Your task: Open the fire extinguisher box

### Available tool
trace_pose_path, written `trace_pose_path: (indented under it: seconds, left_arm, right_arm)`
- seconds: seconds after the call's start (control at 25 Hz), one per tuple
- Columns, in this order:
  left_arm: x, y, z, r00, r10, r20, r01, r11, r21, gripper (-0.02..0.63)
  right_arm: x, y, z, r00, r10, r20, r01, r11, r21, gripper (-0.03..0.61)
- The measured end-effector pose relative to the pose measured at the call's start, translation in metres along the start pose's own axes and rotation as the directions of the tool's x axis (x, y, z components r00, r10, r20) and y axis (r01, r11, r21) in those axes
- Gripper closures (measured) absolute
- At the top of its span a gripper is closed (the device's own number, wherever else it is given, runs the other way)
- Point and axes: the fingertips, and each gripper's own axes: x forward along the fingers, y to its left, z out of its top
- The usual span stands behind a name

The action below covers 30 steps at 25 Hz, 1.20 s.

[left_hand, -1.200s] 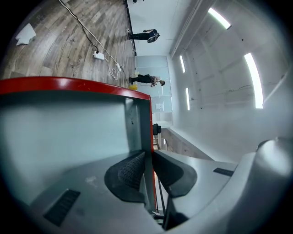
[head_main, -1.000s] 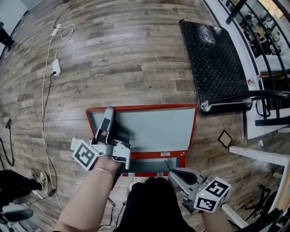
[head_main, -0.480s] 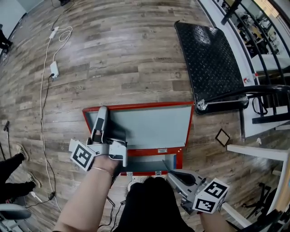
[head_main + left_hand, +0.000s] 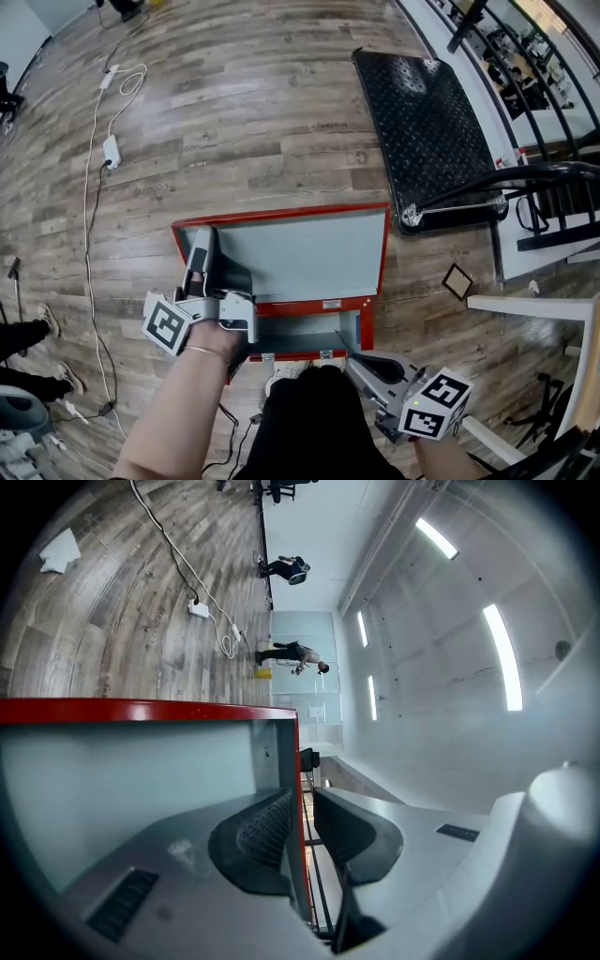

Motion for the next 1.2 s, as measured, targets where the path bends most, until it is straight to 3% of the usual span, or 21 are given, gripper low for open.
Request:
trace_pose_path:
  seconds: [0.2,0.6,0.84,1.0,1.2]
  left_arm:
    - [0.002,-0.023,-0.009,0.998,-0.001,-0.061,0.005,0.997,0.071,0.563]
    - [0.009,-0.070,-0.016,0.996,-0.029,-0.079,0.034,0.997,0.067,0.563]
    - [0.000,-0.095,-0.018,0.990,-0.001,-0.139,0.022,0.989,0.147,0.582]
    - [-0.010,-0.113,-0.025,0.979,0.024,-0.202,0.030,0.965,0.261,0.600]
    - [-0.010,-0.136,-0.033,0.975,0.014,-0.224,0.050,0.959,0.279,0.604]
  right_arm:
    - [-0.005,0.015,0.013,1.000,0.006,0.015,-0.006,1.000,-0.021,0.568]
    - [-0.035,0.042,0.052,0.998,-0.007,0.061,0.012,0.996,-0.093,0.568]
    - [-0.047,0.052,0.077,0.997,-0.046,0.063,0.057,0.980,-0.192,0.568]
    - [-0.055,0.061,0.098,0.995,-0.056,0.077,0.075,0.961,-0.266,0.568]
    - [-0.065,0.072,0.124,0.992,-0.050,0.118,0.082,0.955,-0.287,0.568]
